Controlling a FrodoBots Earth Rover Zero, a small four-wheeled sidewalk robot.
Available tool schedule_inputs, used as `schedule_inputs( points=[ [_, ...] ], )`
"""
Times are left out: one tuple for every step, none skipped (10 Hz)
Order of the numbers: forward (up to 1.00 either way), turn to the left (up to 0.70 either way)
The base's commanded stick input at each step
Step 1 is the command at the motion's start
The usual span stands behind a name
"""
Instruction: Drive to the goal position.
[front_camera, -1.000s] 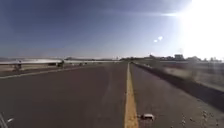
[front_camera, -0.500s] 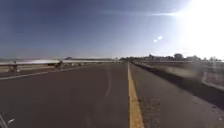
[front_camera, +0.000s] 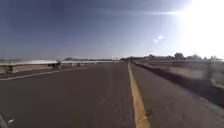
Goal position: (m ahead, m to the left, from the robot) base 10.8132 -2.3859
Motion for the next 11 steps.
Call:
schedule_inputs(
  points=[
    [0.70, 0.00],
    [0.70, 0.00],
    [0.70, 0.00],
    [0.70, 0.00],
    [0.70, 0.00],
    [0.70, 0.00],
    [0.70, 0.00],
    [0.70, 0.00],
    [0.70, -0.35],
    [0.70, -0.35],
    [0.70, 0.00]
  ],
)
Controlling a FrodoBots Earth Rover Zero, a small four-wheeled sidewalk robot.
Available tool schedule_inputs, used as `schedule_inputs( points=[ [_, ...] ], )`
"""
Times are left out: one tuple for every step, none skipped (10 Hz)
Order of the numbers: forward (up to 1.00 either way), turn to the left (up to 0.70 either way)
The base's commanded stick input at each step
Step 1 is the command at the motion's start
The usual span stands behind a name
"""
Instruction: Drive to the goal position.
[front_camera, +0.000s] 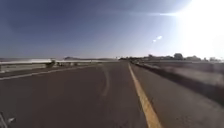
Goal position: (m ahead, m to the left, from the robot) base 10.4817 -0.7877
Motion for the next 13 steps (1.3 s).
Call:
schedule_inputs(
  points=[
    [0.70, 0.00],
    [0.70, 0.00],
    [0.70, 0.00],
    [0.70, 0.00],
    [0.70, 0.00],
    [0.70, 0.00],
    [0.70, 0.00],
    [0.70, 0.00],
    [0.70, 0.00],
    [0.70, 0.00],
    [0.70, 0.00],
    [0.70, 0.00],
    [0.70, 0.00]
  ],
)
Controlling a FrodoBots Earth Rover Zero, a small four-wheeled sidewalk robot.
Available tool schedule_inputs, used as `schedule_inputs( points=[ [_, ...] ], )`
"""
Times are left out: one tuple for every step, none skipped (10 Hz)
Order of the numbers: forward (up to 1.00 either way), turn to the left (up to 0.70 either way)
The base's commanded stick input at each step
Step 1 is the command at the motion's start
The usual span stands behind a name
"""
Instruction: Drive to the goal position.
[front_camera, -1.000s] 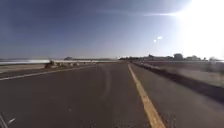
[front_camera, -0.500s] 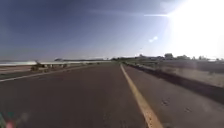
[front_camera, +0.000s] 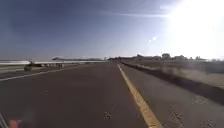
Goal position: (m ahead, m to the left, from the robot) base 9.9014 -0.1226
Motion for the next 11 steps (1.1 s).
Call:
schedule_inputs(
  points=[
    [0.70, 0.00],
    [0.70, 0.00],
    [0.70, 0.00],
    [0.70, 0.00],
    [0.70, 0.00],
    [0.70, 0.00],
    [0.70, 0.00],
    [0.70, 0.00],
    [0.70, 0.00],
    [0.70, 0.00],
    [0.70, 0.00]
  ],
)
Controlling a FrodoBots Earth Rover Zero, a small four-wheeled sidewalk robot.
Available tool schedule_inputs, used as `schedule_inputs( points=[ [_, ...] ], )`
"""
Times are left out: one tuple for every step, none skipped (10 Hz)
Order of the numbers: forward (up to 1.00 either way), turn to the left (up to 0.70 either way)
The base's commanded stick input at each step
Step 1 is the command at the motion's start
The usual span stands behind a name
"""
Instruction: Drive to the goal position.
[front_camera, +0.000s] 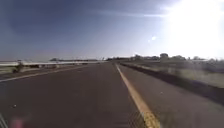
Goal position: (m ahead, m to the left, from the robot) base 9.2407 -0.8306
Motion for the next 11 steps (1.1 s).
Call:
schedule_inputs(
  points=[
    [0.70, 0.00],
    [0.70, 0.00],
    [0.70, 0.00],
    [0.70, 0.00],
    [0.70, 0.00],
    [0.70, 0.00],
    [0.70, 0.00],
    [0.70, 0.00],
    [0.70, 0.00],
    [0.70, 0.00],
    [0.70, 0.00]
  ],
)
